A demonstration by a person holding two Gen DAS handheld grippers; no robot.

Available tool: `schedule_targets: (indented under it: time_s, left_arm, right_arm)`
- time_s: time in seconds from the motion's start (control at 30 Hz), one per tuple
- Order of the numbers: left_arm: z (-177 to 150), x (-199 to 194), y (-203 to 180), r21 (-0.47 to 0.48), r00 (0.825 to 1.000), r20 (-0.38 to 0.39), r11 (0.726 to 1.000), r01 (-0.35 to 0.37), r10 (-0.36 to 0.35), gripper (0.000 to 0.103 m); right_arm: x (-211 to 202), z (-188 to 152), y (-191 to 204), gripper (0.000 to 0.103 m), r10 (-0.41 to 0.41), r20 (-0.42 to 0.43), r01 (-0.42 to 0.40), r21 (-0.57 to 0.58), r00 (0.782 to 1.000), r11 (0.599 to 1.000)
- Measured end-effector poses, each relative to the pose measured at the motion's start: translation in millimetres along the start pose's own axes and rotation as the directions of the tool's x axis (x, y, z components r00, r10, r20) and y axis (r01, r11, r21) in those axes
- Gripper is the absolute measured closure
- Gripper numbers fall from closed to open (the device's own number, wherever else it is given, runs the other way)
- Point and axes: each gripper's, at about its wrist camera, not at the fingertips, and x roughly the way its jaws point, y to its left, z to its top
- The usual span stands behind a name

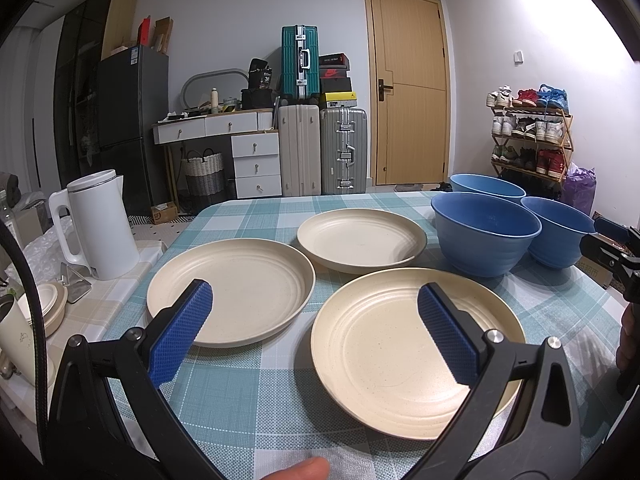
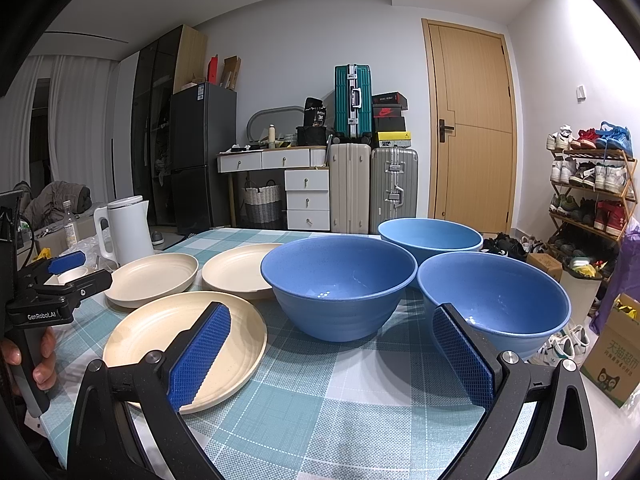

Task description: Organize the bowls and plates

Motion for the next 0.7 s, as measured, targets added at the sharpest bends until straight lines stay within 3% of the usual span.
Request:
schedule_targets:
  time_s: [0.7]
  left_arm:
    - [-0.1,0.4,-3.0,0.004,0.999,-0.032,1.0,0.017,-0.017,0.0]
  right_arm:
    - [8.3,1.2,5.5,0.0,-0.015,-0.043,0.014,-0.008,0.999,1.0]
